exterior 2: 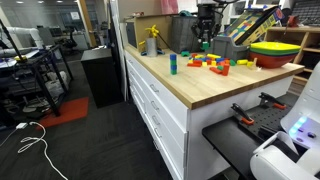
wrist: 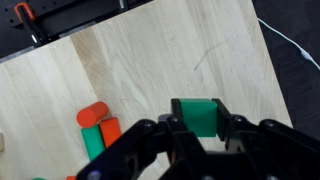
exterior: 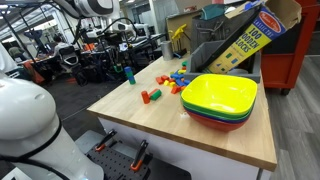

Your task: Pick up one square green block and put it on the pile of stacked up blocks on the left

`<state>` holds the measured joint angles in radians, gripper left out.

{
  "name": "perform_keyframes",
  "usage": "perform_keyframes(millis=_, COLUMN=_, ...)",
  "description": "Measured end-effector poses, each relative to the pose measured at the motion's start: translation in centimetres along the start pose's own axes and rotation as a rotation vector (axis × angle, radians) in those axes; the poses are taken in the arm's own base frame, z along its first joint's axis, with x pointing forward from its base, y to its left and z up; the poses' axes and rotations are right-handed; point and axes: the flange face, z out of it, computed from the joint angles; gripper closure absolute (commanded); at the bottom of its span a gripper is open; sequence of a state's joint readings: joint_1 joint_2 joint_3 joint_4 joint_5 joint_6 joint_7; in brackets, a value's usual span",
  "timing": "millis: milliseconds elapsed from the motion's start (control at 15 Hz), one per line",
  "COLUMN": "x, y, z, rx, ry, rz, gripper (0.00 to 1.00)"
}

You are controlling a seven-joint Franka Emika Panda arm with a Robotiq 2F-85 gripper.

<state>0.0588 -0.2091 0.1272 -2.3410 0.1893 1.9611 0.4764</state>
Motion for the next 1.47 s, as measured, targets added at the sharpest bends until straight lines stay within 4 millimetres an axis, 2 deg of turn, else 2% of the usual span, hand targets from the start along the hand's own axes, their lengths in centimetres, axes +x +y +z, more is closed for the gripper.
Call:
perform_keyframes(millis=333, x=0.4, y=-0.3, z=0.2, rx=0.002, ry=-0.010, rz=0.003, gripper=0.67)
perform_keyframes(millis=400, x=0.4, y=-0.3, z=0.1, rx=0.002, ry=-0.010, rz=0.002, gripper=0.92)
perform_keyframes(millis=933, x=0.5, y=-0.8, z=-0.3, rx=0.000, ry=0.024, rz=-0.021, gripper=0.92)
perform_keyframes(millis=1467, x=-0.2, y=-5.6, z=-0.9, rx=0.006, ry=0.055, rz=-0.130, gripper=0.92)
